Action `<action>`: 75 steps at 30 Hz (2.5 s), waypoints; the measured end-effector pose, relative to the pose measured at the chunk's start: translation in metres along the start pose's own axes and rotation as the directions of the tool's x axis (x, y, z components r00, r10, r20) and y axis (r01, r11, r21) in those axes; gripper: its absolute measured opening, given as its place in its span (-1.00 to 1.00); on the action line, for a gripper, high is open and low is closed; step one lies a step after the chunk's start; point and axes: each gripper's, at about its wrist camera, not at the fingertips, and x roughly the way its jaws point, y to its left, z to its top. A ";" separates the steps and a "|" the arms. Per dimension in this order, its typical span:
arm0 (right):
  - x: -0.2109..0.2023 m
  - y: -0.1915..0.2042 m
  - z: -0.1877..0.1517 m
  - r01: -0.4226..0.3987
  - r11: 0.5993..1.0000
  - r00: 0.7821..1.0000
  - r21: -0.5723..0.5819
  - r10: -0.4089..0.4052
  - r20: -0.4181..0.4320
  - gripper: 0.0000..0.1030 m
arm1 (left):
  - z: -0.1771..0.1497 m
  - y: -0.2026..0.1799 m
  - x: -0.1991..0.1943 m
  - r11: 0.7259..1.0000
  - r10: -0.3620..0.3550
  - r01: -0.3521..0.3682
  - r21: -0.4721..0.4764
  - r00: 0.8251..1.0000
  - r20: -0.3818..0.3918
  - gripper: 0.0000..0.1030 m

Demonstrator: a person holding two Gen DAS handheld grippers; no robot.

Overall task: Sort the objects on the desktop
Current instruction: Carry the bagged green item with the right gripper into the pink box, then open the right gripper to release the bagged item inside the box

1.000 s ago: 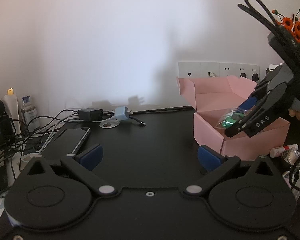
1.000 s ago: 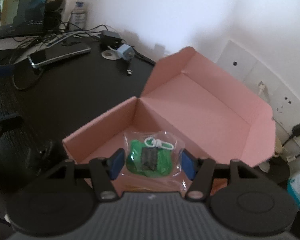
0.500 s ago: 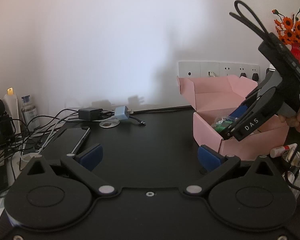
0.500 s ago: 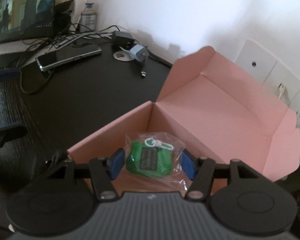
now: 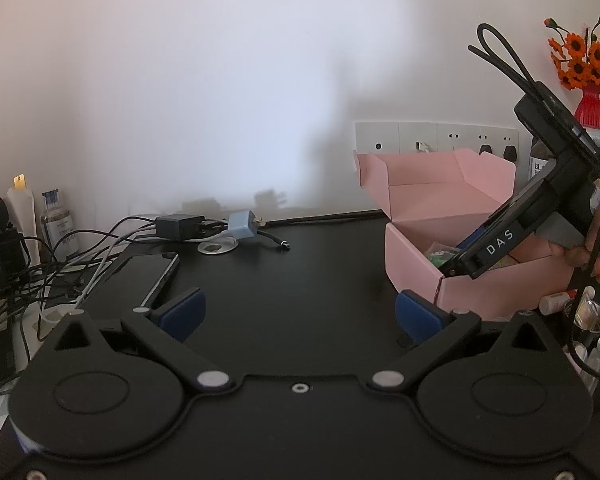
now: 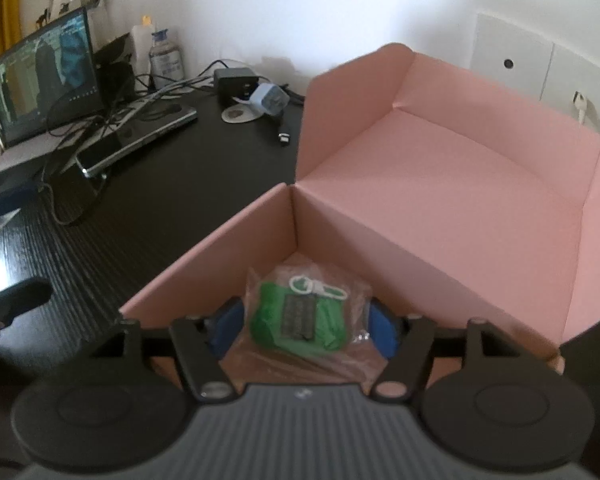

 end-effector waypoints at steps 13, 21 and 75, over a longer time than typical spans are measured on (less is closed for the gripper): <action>-0.005 -0.003 0.001 0.024 0.999 1.000 0.023 -0.024 0.001 0.60 | 0.000 0.000 -0.001 1.000 -0.001 0.001 0.002 1.000 0.002 1.00; -0.038 -0.012 0.003 0.047 0.998 0.996 0.029 -0.049 0.071 0.60 | 0.000 0.001 0.000 1.000 0.000 0.000 -0.006 1.000 -0.002 1.00; -0.037 0.004 -0.007 0.079 0.997 0.989 -0.018 -0.076 0.124 0.68 | 0.000 0.003 0.002 1.000 -0.009 0.009 -0.014 1.000 -0.009 1.00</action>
